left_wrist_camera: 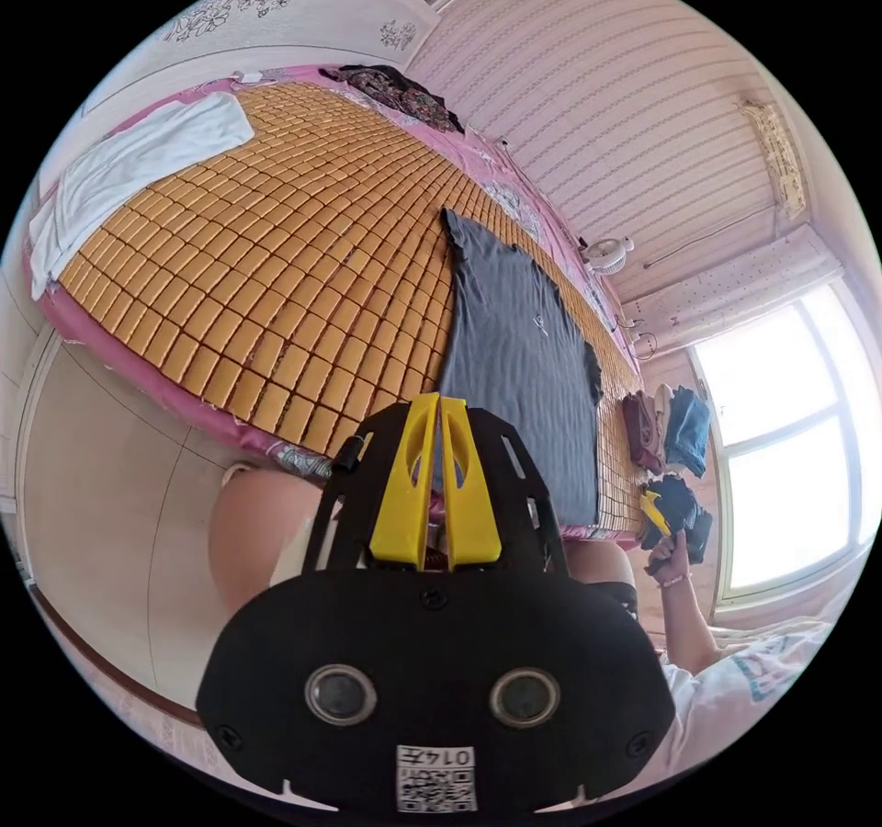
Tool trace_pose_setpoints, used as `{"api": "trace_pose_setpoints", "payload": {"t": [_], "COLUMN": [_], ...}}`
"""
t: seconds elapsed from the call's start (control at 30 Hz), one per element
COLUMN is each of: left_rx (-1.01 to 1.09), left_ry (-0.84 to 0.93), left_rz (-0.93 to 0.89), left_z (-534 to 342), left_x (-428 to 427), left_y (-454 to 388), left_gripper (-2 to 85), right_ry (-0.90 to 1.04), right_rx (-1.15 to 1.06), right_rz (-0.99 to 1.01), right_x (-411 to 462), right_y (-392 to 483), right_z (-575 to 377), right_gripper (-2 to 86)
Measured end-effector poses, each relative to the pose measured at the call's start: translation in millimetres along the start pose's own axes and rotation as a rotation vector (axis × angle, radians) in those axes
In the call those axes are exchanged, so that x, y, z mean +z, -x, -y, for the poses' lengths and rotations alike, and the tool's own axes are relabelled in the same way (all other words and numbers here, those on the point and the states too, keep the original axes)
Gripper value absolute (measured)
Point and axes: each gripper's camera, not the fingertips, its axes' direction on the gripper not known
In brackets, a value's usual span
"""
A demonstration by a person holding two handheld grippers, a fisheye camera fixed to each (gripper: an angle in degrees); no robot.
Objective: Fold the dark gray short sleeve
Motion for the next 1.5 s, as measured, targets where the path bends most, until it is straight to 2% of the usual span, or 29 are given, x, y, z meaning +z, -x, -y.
{"api": "trace_pose_setpoints", "payload": {"t": [0.07, 0.27, 0.43, 0.57, 0.67, 0.77, 0.83, 1.03, 1.17, 1.27, 1.37, 1.5], "left_rx": [0.035, 0.197, 0.183, 0.216, 0.236, 0.218, 0.186, 0.233, 0.212, 0.149, 0.180, 0.235], "left_ry": [0.022, 0.071, 0.068, 0.102, 0.127, 0.119, 0.136, 0.100, 0.070, 0.055, 0.014, 0.047], "left_rz": [0.008, 0.088, 0.092, 0.154, 0.185, 0.142, 0.131, 0.228, 0.282, 0.152, 0.107, 0.094], "left_z": [33, 126, 208, 272, 311, 337, 345, 332, 334, 335, 325, 298], "left_x": [23, 94, 157, 221, 270, 313, 340, 373, 376, 375, 357, 333], "left_y": [-8, -32, -27, -30, -35, -36, -34, -32, -21, -5, -8, -10], "left_gripper": [-1.0, -0.7, 1.1, 3.6, 5.8, 7.1, 6.7, 0.2, 0.2, 3.5, 4.6, 4.5], "right_ry": [0.023, 0.090, 0.099, 0.081, 0.091, 0.098, 0.172, 0.143, 0.008, 0.062, 0.089, 0.039], "right_rx": [0.006, -0.158, -0.104, -0.065, -0.128, -0.216, -0.287, -0.427, -0.466, -0.429, -0.351, -0.380], "right_rz": [0.014, -0.112, -0.135, -0.285, -0.289, -0.371, -0.420, -0.523, -0.608, -0.630, -0.559, -0.495], "right_x": [19, 103, 178, 214, 244, 277, 311, 331, 319, 333, 326, 291], "right_y": [-3, 31, 39, 40, 54, 74, 87, 123, 141, 140, 136, 138], "right_z": [27, 135, 230, 274, 298, 313, 316, 315, 318, 328, 326, 280], "right_gripper": [8.0, 10.9, 10.6, 9.1, 9.9, 9.8, 6.2, 0.5, 1.2, 4.3, 7.2, 7.2]}}
